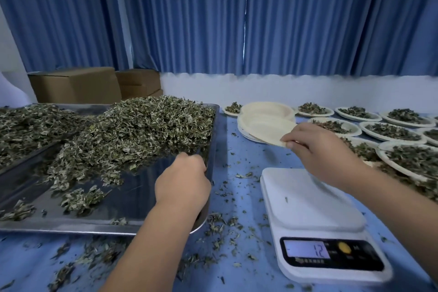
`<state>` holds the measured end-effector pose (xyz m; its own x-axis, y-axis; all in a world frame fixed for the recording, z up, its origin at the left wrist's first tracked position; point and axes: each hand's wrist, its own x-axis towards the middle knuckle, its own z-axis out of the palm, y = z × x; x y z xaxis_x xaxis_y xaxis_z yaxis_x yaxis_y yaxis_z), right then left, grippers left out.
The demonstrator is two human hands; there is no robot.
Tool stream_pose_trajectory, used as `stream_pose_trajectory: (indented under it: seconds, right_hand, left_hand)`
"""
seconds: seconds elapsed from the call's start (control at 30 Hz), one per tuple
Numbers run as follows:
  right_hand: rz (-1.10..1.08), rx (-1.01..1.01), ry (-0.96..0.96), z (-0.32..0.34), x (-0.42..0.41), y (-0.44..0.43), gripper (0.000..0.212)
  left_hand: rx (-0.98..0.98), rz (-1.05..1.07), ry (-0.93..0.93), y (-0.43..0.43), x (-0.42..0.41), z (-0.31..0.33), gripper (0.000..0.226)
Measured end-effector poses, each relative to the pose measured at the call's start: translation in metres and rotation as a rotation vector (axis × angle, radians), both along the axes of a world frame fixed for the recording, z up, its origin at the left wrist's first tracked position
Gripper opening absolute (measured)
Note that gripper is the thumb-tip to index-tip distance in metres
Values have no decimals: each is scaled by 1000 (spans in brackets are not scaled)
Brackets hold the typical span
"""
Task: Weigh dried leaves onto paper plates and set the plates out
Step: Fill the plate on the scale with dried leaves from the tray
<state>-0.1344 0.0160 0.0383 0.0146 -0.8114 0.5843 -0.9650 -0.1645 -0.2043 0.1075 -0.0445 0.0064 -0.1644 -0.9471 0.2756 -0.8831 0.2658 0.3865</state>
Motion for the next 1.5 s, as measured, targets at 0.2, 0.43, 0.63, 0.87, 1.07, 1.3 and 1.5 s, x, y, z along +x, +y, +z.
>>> stream_pose_trajectory:
  seconds: [0.2, 0.43, 0.63, 0.87, 1.07, 1.3, 1.5]
  right_hand:
    - [64, 155, 29, -9, 2, 62, 22]
    - [111, 304, 56, -8, -11, 97, 21]
    - [129, 389, 11, -5, -18, 108, 22]
    - [95, 266, -165, -1, -22, 110, 19]
    - [-55, -3, -275, -13, -25, 100, 22]
    - [-175, -77, -478, -20, -24, 93, 25]
    - [-208, -87, -581, -20, -25, 95, 27]
  left_hand:
    - [10, 1, 43, 3, 2, 0, 29]
    - [44, 15, 43, 4, -1, 1, 29]
    - [43, 16, 33, 7, -2, 3, 31]
    - [50, 24, 47, 7, -1, 2, 32]
    - [57, 17, 56, 7, -3, 2, 33]
    - [54, 14, 70, 6, -1, 0, 32]
    - [57, 7, 66, 3, 0, -3, 32]
